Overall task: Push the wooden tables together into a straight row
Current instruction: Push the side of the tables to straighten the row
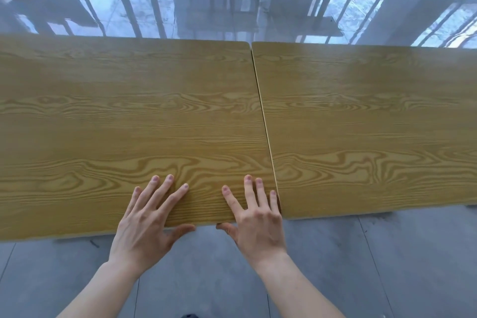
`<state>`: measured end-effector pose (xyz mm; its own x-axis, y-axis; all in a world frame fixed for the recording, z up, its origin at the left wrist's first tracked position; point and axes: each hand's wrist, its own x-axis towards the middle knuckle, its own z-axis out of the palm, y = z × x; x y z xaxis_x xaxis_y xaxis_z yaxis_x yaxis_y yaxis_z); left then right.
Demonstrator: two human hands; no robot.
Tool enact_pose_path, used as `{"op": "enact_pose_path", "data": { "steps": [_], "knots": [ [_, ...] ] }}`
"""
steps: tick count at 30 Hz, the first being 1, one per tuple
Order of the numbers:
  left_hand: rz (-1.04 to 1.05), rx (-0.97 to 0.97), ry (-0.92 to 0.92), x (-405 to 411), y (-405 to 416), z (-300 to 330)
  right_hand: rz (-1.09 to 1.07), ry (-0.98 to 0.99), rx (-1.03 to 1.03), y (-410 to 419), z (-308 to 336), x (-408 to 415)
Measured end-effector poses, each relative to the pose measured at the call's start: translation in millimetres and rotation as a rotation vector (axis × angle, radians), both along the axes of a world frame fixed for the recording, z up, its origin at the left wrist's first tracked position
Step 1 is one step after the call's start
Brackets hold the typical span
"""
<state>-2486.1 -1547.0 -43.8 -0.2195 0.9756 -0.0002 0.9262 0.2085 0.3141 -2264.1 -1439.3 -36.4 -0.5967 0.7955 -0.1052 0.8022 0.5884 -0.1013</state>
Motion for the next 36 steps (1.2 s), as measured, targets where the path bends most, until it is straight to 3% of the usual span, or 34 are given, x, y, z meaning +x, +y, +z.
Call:
{"op": "enact_pose_path", "data": {
  "steps": [21, 28, 36],
  "knots": [
    [0.025, -0.068, -0.042, 3.4, -0.3, 2.4, -0.033, -0.007, 0.033, -8.3, -2.6, -1.8],
    [0.014, -0.102, -0.019, 0.2, 0.5, 3.9, -0.05, 0.029, -0.007, -11.0, -4.3, -2.2],
    [-0.044, -0.163, -0.008, 2.8, -0.9, 30.7, -0.051, -0.063, -0.159, -25.9, 24.8, 4.5]
  ]
}}
